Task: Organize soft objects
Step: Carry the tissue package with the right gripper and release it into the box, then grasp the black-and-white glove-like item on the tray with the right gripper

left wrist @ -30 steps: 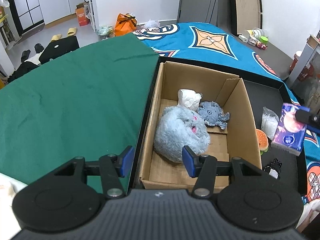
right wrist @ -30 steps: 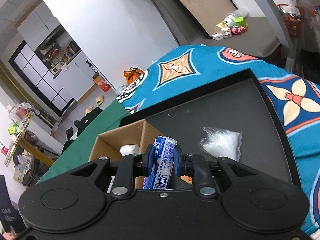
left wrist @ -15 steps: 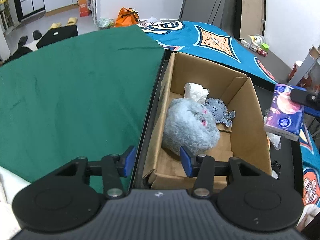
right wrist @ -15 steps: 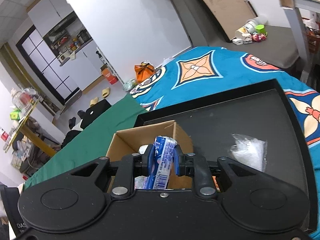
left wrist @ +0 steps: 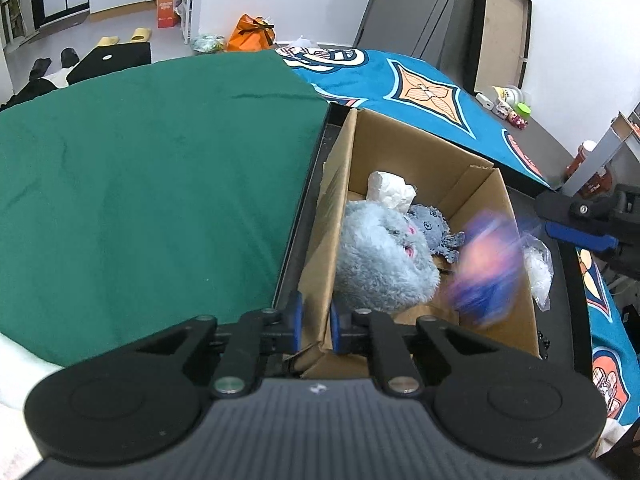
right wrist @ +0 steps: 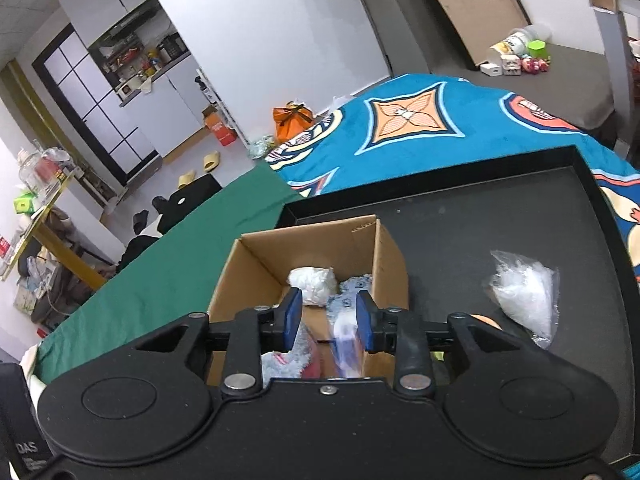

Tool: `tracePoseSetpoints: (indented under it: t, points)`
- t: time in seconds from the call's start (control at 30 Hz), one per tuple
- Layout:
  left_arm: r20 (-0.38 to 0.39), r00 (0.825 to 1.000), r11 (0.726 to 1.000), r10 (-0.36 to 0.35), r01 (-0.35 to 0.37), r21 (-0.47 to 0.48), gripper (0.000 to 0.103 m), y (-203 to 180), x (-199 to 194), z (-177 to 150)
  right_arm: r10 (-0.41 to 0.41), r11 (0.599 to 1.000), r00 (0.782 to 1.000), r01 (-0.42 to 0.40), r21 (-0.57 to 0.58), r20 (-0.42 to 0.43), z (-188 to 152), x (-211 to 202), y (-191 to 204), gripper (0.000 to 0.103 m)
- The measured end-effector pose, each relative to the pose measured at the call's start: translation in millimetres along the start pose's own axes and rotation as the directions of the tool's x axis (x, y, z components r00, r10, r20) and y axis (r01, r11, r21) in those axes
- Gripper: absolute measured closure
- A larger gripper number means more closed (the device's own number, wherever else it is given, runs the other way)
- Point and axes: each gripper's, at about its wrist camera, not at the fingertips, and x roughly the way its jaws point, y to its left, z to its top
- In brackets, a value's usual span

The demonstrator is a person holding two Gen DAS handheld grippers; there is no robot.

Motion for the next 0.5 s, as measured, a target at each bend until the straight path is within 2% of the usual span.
tracePoseSetpoints:
  t: [0.23, 0.5]
  points:
    - [0.002, 1.0, 1.0, 0.005, -0.005, 0.006, 0.09, -1, -1, 0, -0.062, 0.998, 0.998, 0.062, 0.02, 0.001, -11, -13, -25, 0.068]
    - [-0.007, 1.0, 0.999, 0.025, -0.024, 0.022, 0.09, -5, -1, 2, -0.141, 0.986, 0.989, 0.143, 0.086, -0.037, -27, -19, -64, 0.066]
